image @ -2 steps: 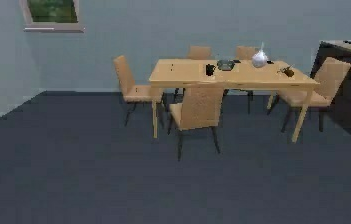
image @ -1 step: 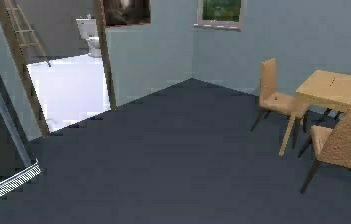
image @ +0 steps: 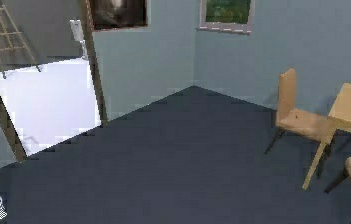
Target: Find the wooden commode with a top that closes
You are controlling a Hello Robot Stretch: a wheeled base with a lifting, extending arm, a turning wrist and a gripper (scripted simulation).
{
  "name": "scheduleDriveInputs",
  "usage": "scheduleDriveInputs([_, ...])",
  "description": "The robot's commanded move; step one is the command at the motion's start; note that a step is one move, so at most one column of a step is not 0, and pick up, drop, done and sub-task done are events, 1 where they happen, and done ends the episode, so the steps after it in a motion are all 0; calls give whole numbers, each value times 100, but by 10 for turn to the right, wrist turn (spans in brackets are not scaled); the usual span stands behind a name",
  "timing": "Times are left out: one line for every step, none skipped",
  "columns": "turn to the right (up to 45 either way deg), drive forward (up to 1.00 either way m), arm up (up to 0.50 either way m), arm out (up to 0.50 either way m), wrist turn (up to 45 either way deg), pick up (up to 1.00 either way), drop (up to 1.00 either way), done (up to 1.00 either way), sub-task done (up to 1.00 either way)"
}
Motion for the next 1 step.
scheduleDriveInputs([-450, 0, 0, 0, 0, 0, 0, 0, 0])
